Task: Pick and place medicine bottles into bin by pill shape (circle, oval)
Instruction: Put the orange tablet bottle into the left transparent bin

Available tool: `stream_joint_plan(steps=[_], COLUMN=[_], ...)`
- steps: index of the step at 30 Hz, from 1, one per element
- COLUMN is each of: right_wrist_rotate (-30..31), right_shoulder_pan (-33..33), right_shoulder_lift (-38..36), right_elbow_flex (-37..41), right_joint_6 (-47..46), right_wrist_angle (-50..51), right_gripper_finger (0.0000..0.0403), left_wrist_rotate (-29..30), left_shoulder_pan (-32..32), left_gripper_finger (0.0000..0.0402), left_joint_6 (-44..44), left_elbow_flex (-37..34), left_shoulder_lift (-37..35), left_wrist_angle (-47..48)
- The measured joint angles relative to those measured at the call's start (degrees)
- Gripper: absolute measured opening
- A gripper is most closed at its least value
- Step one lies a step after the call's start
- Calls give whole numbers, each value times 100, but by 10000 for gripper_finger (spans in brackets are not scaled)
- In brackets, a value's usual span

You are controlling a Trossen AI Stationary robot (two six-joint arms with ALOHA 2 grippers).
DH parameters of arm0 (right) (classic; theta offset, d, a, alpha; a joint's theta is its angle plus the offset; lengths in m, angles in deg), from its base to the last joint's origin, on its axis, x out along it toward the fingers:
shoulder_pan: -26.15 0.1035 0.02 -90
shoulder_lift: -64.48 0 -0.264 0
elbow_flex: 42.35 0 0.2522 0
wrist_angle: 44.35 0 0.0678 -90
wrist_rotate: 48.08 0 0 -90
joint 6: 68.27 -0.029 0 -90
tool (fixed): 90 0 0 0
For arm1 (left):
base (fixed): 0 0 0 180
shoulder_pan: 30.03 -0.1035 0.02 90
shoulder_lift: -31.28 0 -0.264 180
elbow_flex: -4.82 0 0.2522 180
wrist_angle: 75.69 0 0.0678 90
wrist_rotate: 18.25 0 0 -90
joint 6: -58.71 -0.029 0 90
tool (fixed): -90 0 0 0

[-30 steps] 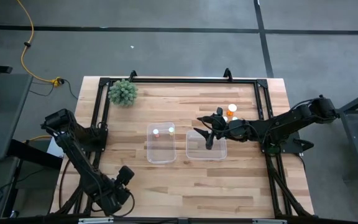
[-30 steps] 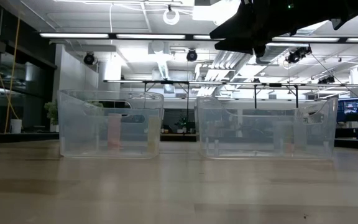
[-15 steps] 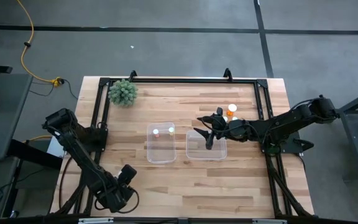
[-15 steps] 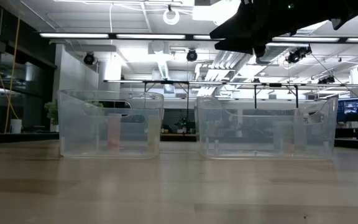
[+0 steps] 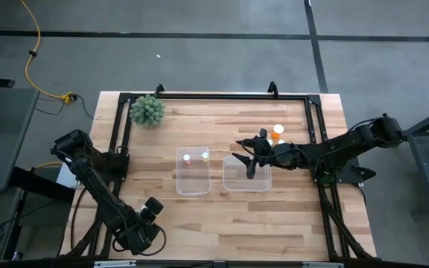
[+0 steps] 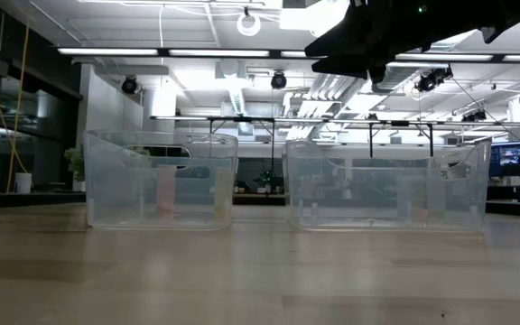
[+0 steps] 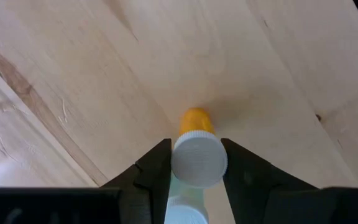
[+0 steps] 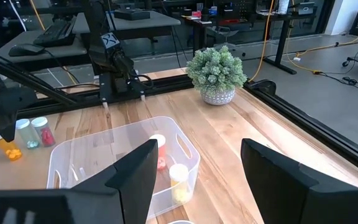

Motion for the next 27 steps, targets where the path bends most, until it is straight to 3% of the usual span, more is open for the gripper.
stream_joint_plan(steps=[27], right_wrist_rotate=[0], right_shoulder_pan=[2], right_shoulder_lift=[0], right_elbow_flex=[0], right_joint_6=[0], right_wrist_angle=[31], right_gripper_finger=[224], left_wrist_rotate=[151], left_shoulder_pan=[-399], left_gripper_finger=[115], left_joint_6=[-342], left_elbow_flex=[1142], left_shoulder_lift=[-83], left_wrist_angle=[939])
